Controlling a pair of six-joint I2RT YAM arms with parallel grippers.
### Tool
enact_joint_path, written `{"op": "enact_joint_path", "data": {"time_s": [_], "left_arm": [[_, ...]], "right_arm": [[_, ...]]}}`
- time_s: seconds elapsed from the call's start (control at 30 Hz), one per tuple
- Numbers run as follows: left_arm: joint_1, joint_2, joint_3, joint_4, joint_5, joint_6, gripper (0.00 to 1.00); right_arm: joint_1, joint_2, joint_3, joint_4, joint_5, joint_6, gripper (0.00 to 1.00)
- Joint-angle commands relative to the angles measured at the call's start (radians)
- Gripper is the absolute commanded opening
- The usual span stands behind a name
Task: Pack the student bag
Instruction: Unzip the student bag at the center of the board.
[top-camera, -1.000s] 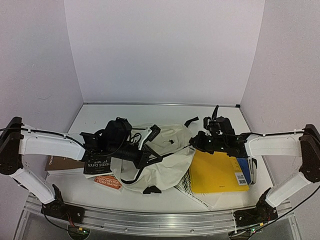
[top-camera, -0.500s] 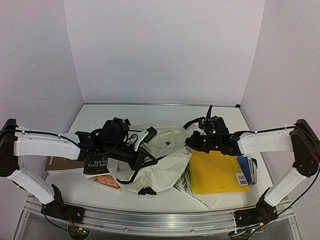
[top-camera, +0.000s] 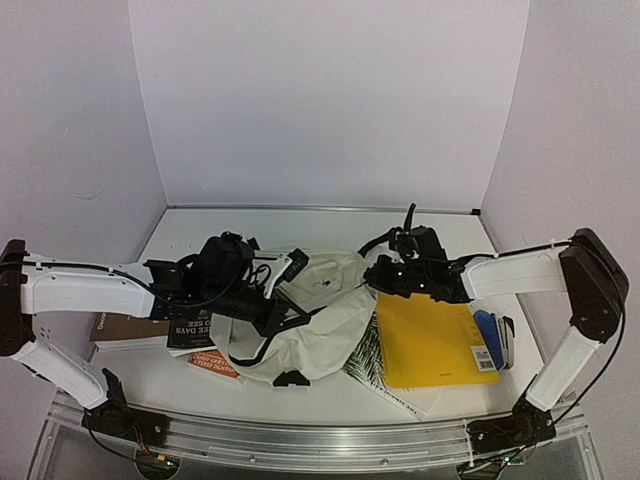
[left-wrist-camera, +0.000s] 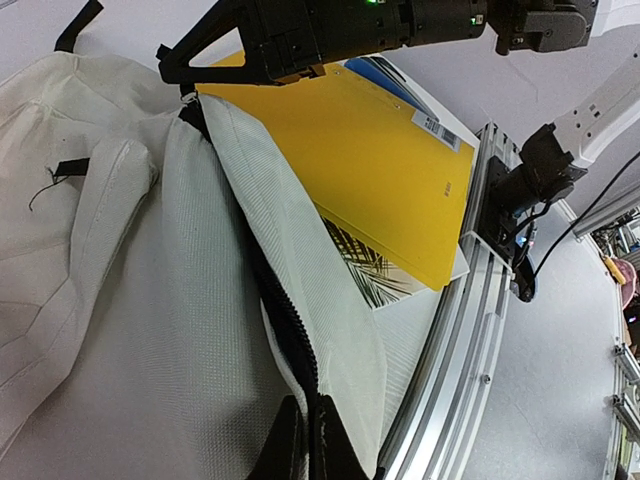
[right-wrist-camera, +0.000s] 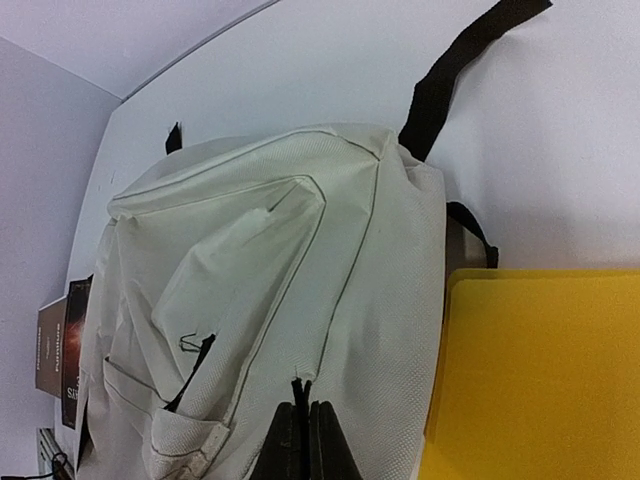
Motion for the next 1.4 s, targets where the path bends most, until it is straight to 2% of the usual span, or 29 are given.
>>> {"op": "enact_joint_path", "data": {"time_s": [0.0,0.2,0.4,0.57,0.7,0.83,0.9,0.97,1.07,1.13,1.27,1.37], "left_arm": [[-0.019,-0.011,0.034,-0.103,0.140,-0.047,0.00],[-0.018,-0.033,0.017,-0.085,0.080,-0.070,0.00],[-0.018,-0.020,0.015,-0.073,0.087,-0.099,0.00],[-0.016,0.030,0.062,-0.063,0.037,-0.108,0.00],[0.006,0.117,0.136,-0.023,-0.030,-0.121,0.00],[0.059,0.231,0.233,0.083,-0.040,-0.155,0.00],[0.087,0.304,0.301,0.126,-0.023,-0.183,0.00],[0.114,0.371,0.363,0.162,0.000,-0.218,0.00],[0.146,0.450,0.434,0.200,0.053,-0.265,0.01],[0.164,0.492,0.470,0.216,0.099,-0.289,0.08],[0.182,0.505,0.476,0.239,0.165,-0.285,0.38],[0.185,0.469,0.448,0.227,0.203,-0.236,0.54]], "right_arm": [[-0.137,0.051,0.066,-0.008,0.291,-0.066,0.00],[-0.202,0.149,0.116,-0.008,0.251,-0.081,0.00],[-0.212,0.222,0.179,-0.005,0.236,-0.101,0.00],[-0.212,0.197,0.209,-0.006,0.191,-0.133,0.01],[-0.213,0.101,0.195,-0.035,0.165,-0.161,0.21],[-0.212,-0.037,0.141,-0.099,0.174,-0.164,0.56],[-0.213,-0.112,0.106,-0.135,0.181,-0.150,0.70],[-0.212,-0.198,0.060,-0.163,0.161,-0.126,0.78],[-0.212,-0.321,-0.021,-0.180,0.100,-0.084,0.82],[-0.212,-0.394,-0.068,-0.188,0.047,-0.055,0.84],[-0.211,-0.510,-0.160,-0.191,-0.035,0.030,0.88],[-0.211,-0.553,-0.196,-0.191,-0.077,0.067,0.89]]}}
